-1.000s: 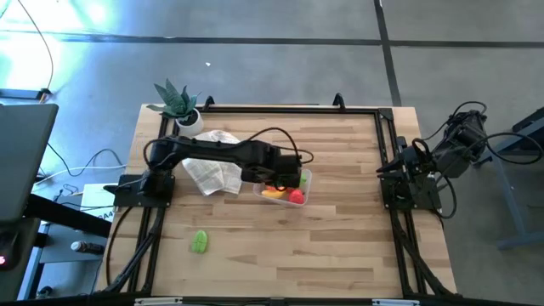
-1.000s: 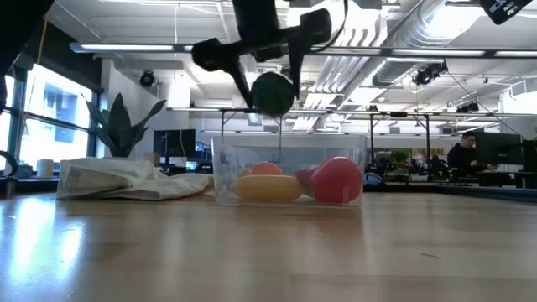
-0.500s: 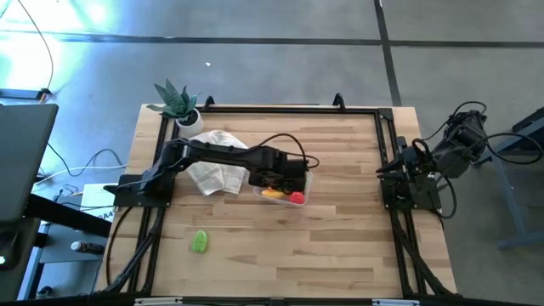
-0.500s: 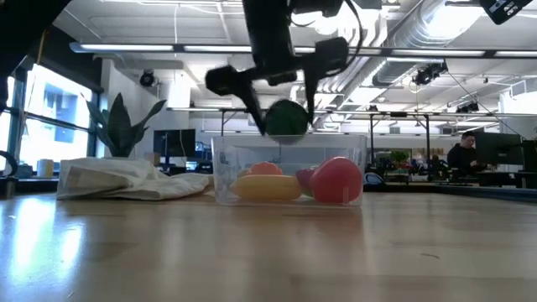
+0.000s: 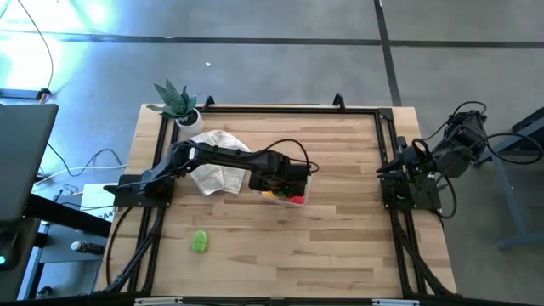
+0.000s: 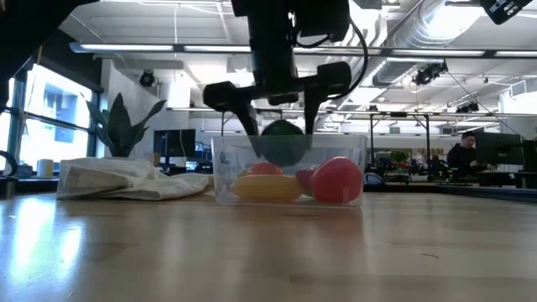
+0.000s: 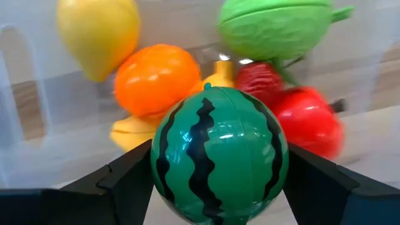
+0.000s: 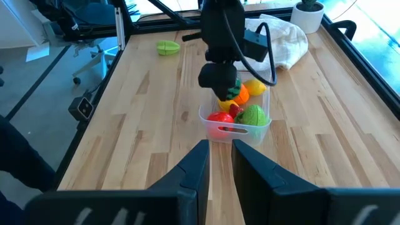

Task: Pick and placing Produce into tupperware
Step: Put the green watermelon into the transparent container

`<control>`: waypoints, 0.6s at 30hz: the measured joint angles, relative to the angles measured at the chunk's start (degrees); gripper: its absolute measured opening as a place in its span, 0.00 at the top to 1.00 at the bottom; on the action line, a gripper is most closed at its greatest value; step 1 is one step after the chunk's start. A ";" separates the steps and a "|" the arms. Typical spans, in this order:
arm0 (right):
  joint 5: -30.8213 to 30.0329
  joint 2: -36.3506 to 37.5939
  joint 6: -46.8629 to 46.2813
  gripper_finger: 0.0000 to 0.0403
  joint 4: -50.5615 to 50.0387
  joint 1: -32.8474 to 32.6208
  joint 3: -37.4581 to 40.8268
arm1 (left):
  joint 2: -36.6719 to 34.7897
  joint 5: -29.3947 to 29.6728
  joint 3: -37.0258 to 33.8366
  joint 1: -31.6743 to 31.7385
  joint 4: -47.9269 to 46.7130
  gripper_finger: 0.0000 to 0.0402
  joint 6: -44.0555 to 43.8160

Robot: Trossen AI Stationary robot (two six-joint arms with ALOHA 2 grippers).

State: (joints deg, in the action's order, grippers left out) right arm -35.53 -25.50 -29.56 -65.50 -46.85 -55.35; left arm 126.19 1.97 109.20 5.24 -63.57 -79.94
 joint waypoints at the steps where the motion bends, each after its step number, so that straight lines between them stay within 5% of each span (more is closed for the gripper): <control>1: 0.02 0.00 0.00 0.86 0.00 -0.02 0.00 | 0.02 -0.01 -0.04 0.02 -0.38 0.30 -0.01; 18: 0.00 0.00 0.00 0.86 0.01 -0.01 0.00 | 0.48 0.45 -0.19 0.04 -0.29 0.30 -0.87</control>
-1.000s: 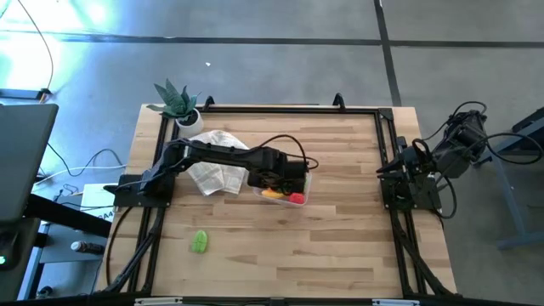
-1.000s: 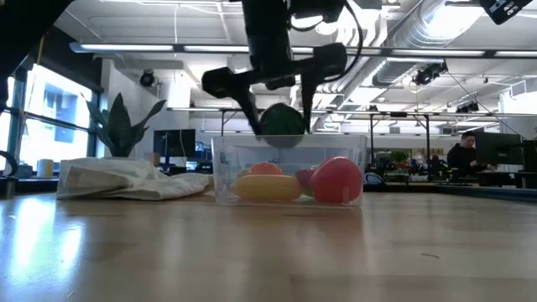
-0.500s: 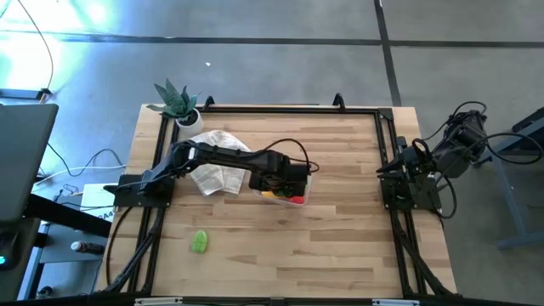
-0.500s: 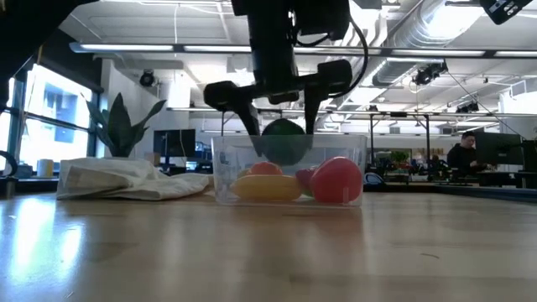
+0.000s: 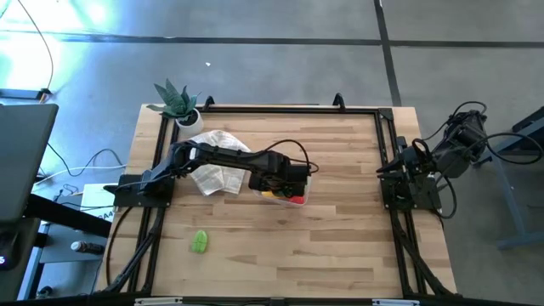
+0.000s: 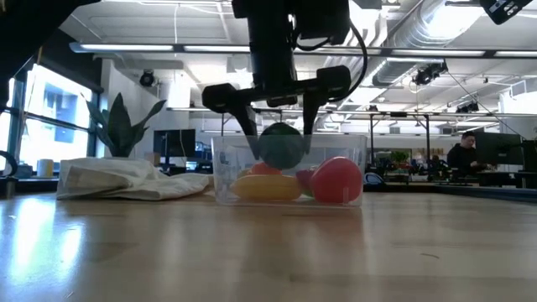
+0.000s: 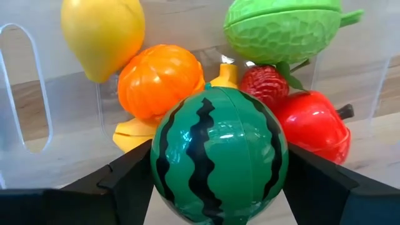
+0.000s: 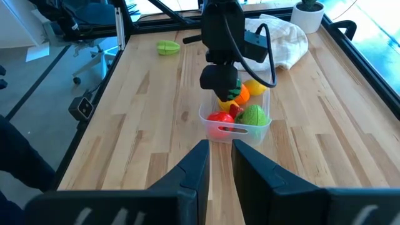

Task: Pick and placing Produce into tupperware
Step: Put the green watermelon into the transparent container

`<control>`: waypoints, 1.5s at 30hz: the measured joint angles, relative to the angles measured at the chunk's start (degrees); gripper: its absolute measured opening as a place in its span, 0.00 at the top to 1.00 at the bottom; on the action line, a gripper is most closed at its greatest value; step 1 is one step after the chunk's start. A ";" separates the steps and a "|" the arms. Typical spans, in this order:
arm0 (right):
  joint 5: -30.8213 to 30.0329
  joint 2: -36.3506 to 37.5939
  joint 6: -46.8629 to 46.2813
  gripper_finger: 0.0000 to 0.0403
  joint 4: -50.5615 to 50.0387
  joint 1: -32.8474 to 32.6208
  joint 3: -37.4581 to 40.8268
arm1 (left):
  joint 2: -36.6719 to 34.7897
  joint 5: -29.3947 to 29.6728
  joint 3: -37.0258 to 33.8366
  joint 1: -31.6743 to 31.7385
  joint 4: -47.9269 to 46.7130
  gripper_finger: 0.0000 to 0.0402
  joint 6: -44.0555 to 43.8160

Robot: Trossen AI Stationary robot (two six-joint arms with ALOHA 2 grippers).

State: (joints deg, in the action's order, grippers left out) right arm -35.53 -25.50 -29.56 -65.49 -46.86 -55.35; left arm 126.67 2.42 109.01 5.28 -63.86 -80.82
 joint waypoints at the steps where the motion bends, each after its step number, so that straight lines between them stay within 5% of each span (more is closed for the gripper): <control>1: 0.01 0.00 0.00 0.86 -0.01 0.01 0.00 | 0.00 0.02 0.00 0.01 0.00 0.30 0.00; 45: 0.00 0.00 0.00 0.86 -0.02 0.01 0.00 | -0.02 0.63 1.99 0.00 -0.94 0.11 0.35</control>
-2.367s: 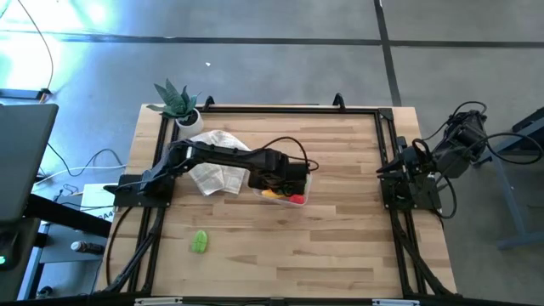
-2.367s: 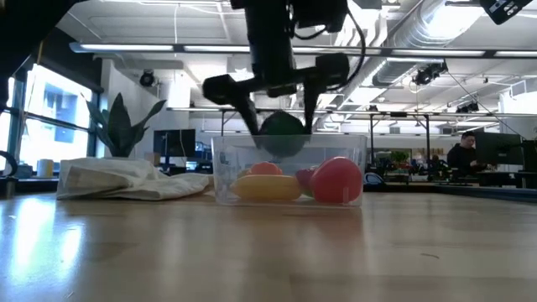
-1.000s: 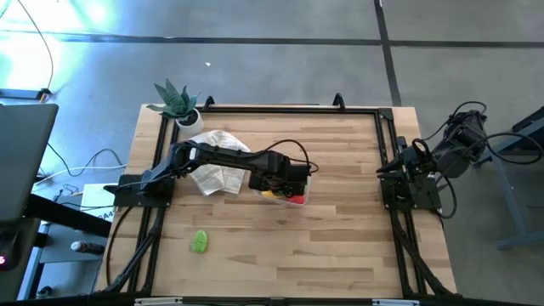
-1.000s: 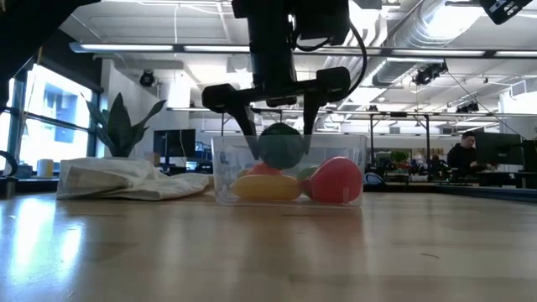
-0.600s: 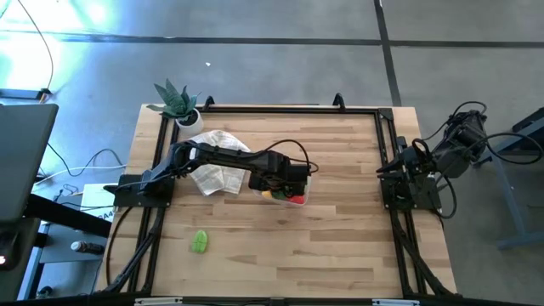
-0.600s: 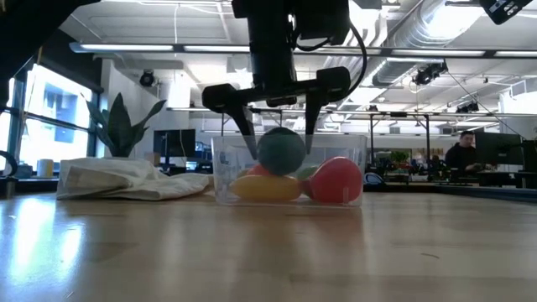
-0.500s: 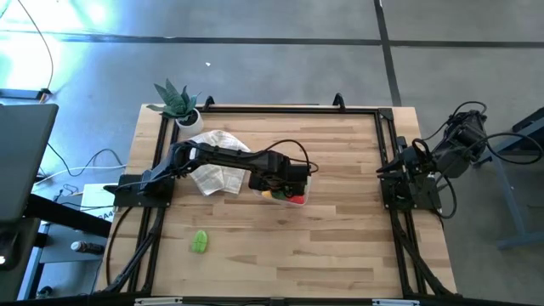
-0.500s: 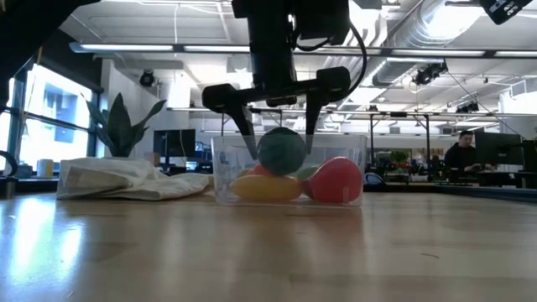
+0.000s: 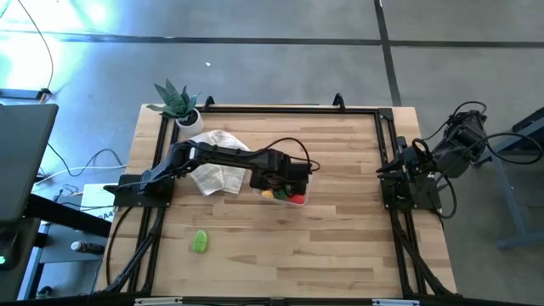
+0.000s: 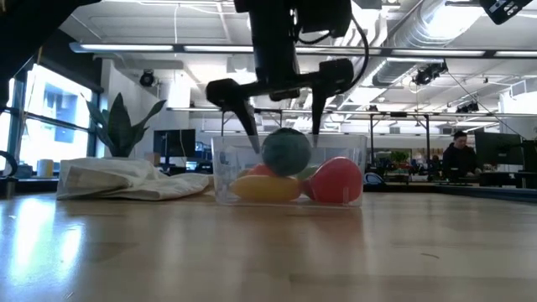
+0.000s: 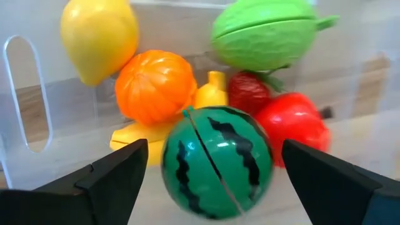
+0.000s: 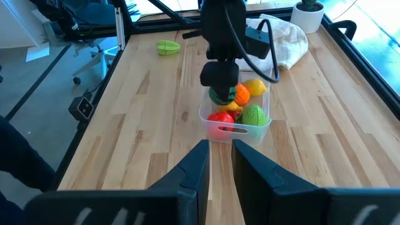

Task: Pick and placing Produce into tupperware
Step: Put the green watermelon into the transparent container, then put the green starfruit into the transparent container

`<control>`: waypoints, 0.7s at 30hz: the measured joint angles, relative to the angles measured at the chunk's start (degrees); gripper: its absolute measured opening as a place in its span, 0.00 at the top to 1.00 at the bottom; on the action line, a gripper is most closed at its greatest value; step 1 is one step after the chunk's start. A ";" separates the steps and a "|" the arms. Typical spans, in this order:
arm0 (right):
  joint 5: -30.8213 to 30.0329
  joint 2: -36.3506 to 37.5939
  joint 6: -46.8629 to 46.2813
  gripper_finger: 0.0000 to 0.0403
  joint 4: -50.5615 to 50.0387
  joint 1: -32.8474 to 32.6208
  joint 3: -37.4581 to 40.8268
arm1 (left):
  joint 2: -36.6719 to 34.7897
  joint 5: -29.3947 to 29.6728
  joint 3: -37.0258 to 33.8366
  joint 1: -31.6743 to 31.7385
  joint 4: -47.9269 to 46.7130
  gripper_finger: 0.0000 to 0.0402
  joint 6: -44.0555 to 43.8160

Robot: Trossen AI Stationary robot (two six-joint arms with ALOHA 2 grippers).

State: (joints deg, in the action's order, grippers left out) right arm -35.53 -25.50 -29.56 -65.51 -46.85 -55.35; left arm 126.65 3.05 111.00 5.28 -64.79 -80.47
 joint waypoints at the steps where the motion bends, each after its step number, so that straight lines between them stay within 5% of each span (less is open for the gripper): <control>1: 0.00 0.00 0.00 0.86 0.00 0.00 0.00 | 0.00 0.00 0.72 0.00 -0.20 0.10 0.48; 11: 0.00 0.00 0.00 0.86 0.02 0.00 0.00 | 0.00 1.88 9.96 0.02 -9.41 0.01 4.19; 18: 0.01 0.00 0.00 0.86 0.01 0.00 0.00 | -0.05 1.92 20.22 0.01 -26.01 0.04 6.73; 21: 0.00 0.00 0.00 0.86 0.00 0.00 0.00 | -1.96 1.58 19.97 -0.04 -25.13 0.05 8.05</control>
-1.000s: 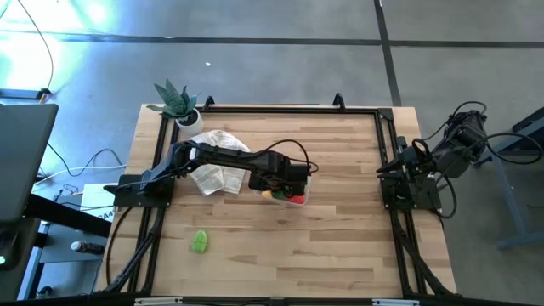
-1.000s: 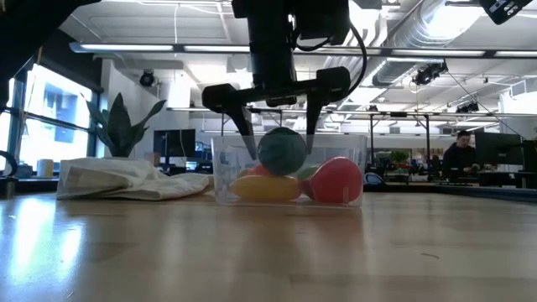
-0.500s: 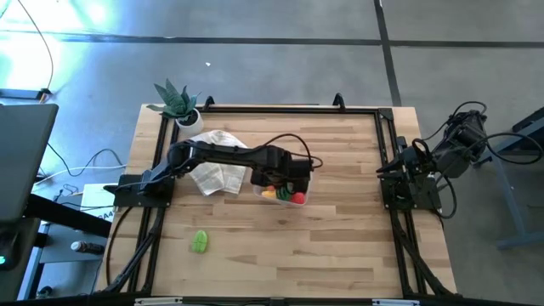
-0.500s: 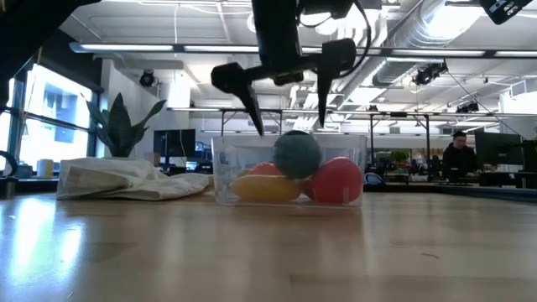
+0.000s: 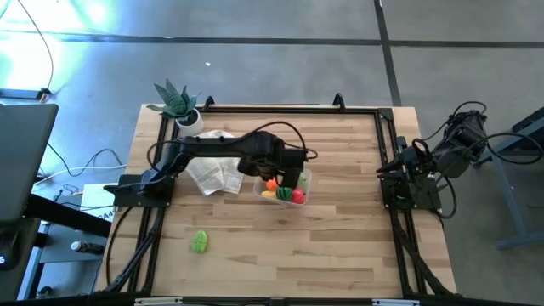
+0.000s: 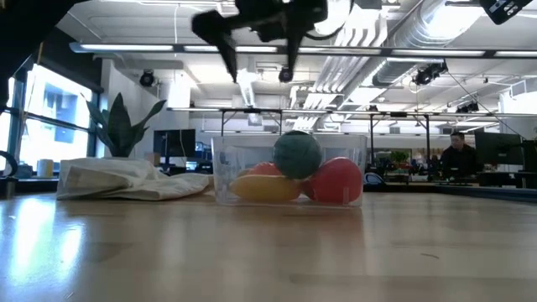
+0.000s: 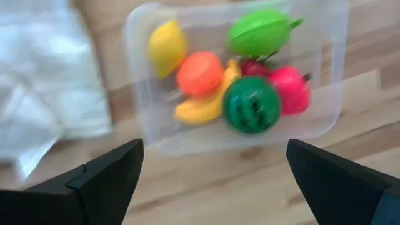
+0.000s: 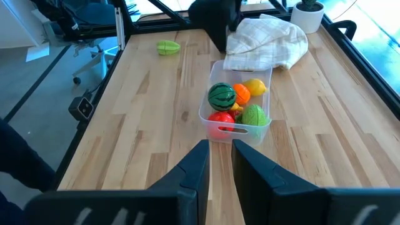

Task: Pick and placing Produce into tupperware
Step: Put the green starfruit into the transparent container

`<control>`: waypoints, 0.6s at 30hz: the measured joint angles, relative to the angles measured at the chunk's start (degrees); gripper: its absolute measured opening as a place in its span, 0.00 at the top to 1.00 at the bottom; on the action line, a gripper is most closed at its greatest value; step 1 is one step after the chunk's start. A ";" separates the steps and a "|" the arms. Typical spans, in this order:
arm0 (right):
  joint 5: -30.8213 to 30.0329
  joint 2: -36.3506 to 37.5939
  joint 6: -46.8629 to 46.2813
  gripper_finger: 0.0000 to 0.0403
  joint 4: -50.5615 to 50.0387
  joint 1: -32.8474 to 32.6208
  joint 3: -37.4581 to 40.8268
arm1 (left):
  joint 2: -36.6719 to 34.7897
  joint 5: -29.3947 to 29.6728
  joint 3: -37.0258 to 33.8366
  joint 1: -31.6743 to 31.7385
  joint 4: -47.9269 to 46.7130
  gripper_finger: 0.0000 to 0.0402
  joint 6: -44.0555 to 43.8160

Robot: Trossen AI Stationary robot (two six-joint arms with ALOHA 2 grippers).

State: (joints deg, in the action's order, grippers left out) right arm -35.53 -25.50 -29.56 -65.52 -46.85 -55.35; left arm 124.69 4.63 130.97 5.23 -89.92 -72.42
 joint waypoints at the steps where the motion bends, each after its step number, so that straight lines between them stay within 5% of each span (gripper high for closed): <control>1: 0.00 0.02 0.00 0.86 0.00 0.00 0.00 | -0.71 -0.78 -0.49 -0.11 -0.57 0.05 -0.80; 10: 0.02 0.02 0.00 0.86 0.02 -0.02 0.00 | -7.21 -1.97 -7.38 -2.57 -0.06 0.02 -13.08; 18: 0.02 0.02 0.00 0.86 0.02 0.00 0.00 | -18.13 -9.92 -27.08 -5.86 -0.10 0.04 -28.15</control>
State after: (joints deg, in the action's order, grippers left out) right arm -35.51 -25.47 -29.56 -65.49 -46.85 -55.35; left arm 106.55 -5.29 103.89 -0.62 -90.03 -100.57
